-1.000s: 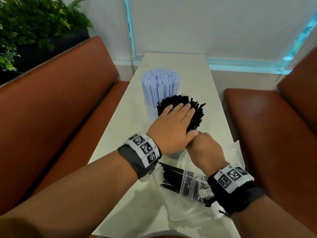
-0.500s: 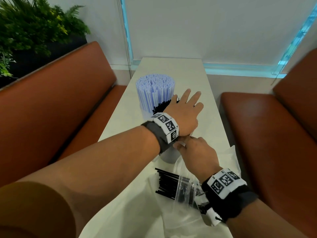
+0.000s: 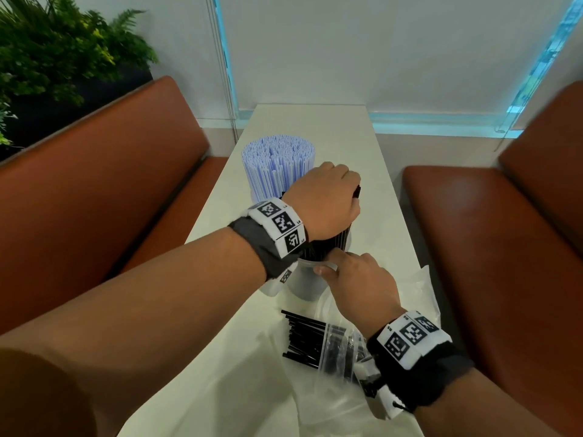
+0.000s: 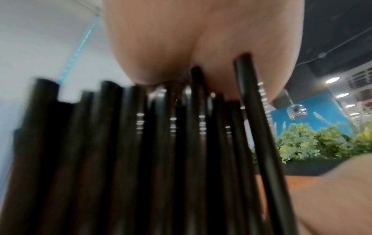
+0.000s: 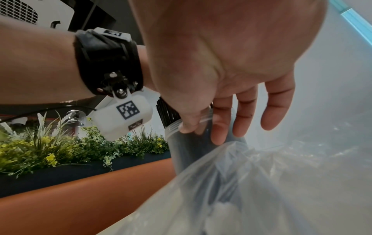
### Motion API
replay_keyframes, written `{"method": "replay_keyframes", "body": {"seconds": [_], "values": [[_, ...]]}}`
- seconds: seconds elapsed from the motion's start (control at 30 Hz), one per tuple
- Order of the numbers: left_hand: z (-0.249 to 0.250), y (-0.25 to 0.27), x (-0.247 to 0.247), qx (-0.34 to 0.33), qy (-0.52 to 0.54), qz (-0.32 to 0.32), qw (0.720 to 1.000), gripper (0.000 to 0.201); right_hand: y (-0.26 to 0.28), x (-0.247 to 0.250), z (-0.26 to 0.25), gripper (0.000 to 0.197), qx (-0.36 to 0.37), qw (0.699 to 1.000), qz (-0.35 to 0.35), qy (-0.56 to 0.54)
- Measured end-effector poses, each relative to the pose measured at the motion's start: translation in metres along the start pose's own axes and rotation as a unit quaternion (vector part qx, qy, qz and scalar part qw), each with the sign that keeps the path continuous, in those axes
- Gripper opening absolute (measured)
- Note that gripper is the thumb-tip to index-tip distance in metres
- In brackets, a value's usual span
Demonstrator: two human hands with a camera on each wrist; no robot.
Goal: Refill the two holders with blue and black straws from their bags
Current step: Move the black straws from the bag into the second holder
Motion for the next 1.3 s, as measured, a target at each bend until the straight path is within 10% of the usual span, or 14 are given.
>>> {"method": "replay_keyframes", "body": {"seconds": [0.17, 0.53, 0.83, 0.93, 1.07, 1.3], "values": [[-0.005, 0.009, -0.022, 0.022, -0.066, -0.184, 0.981, 0.058, -0.002, 0.000, 0.000, 0.019, 0.001, 1.000, -0.003, -0.003], [-0.012, 0.024, -0.018, 0.041, 0.033, -0.139, 0.989, 0.083, -0.003, 0.001, 0.001, 0.023, 0.014, 1.000, 0.007, -0.018], [-0.025, 0.122, 0.019, 0.134, 0.289, 0.226, 0.921, 0.025, 0.006, 0.013, -0.001, 0.017, 0.022, 0.998, 0.046, -0.031], [-0.026, 0.168, -0.015, 0.223, 0.327, 0.157, 0.905, 0.009, 0.018, 0.018, 0.007, 0.031, -0.038, 0.993, 0.104, -0.042], [-0.007, 0.188, -0.066, 0.239, 0.318, -0.045, 0.916, 0.011, 0.020, -0.004, 0.018, 0.061, -0.129, 0.987, -0.071, 0.067], [0.046, 0.165, -0.110, 0.058, 0.185, -0.226, 0.955, 0.032, 0.015, -0.013, 0.018, 0.012, -0.114, 0.983, -0.125, 0.071]]}}
Point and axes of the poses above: each hand's wrist, its own y-axis away from the middle knuckle, its own x-axis out of the back of the hand, z = x × y, the point moved 4 cm from there along -y, towards the middle knuckle, and after that the axes turned 3 degrees about y, right-handed, at the moved point
